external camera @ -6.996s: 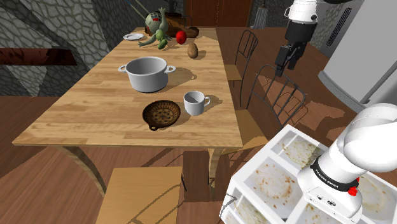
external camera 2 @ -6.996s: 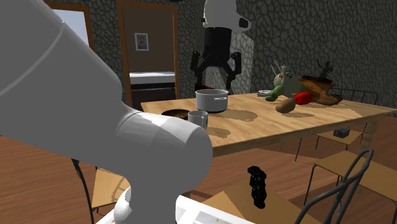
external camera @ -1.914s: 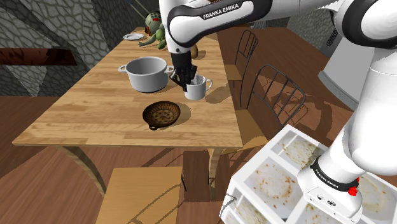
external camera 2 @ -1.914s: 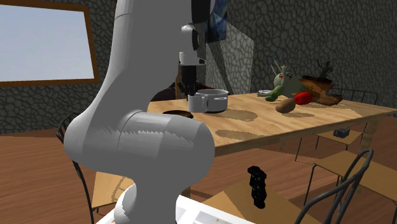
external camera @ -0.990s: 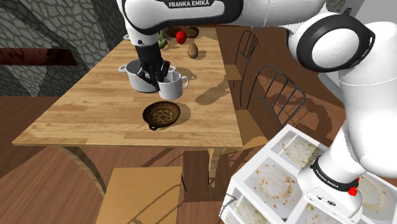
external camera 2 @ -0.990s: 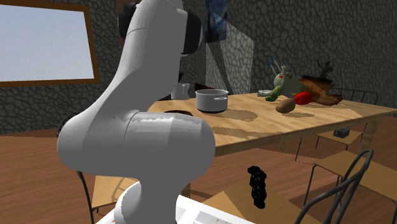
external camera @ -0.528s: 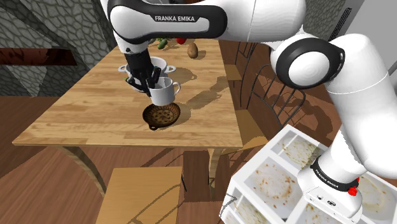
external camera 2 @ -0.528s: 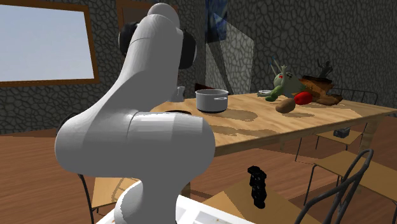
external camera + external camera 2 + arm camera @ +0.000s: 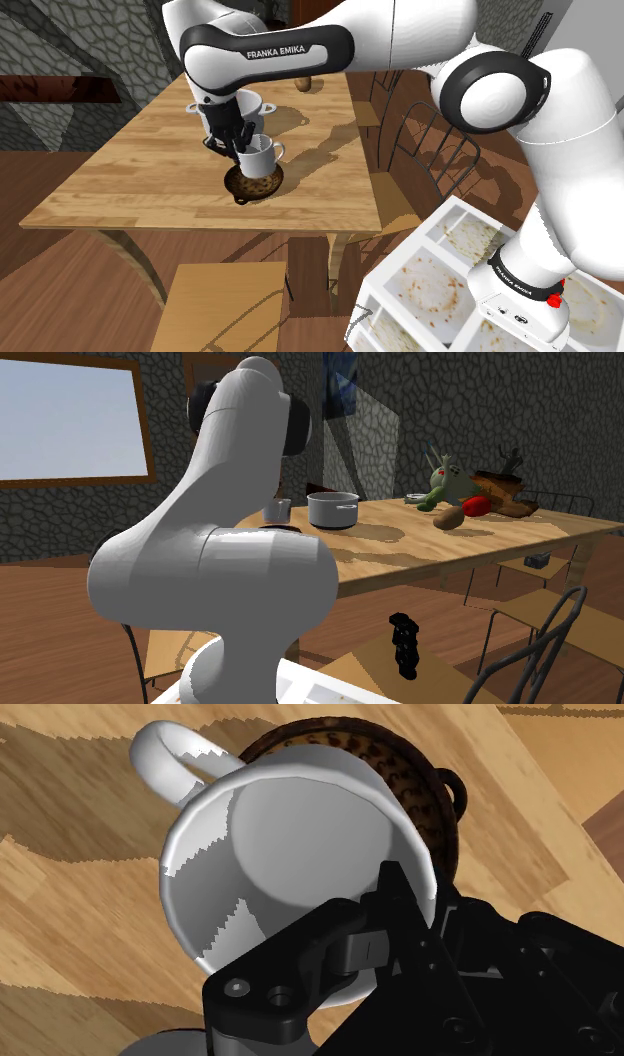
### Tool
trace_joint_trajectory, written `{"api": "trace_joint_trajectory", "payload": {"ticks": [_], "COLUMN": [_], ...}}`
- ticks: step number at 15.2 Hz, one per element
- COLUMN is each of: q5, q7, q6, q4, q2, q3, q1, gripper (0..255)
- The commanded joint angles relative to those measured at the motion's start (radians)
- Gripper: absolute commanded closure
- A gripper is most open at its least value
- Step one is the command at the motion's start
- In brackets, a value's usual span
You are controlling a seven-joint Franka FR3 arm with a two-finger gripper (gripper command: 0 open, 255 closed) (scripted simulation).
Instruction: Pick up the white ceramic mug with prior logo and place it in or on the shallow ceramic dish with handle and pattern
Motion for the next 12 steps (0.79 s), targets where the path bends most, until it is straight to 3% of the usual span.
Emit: {"api": "trace_joint_trajectory", "payload": {"ticks": [1,5,12], "q5": [0.000,-0.001,-0.001], "q7": [0.002,0.005,0.005], "q6": [0.035,0.084,0.084], "q4": [-0.043,-0.093,-0.093], "q2": [-0.008,-0.008,-0.008], "q3": [0.000,0.000,0.000], "q1": [-0.006,-0.010,-0.010], "gripper": [255,255,255]}}
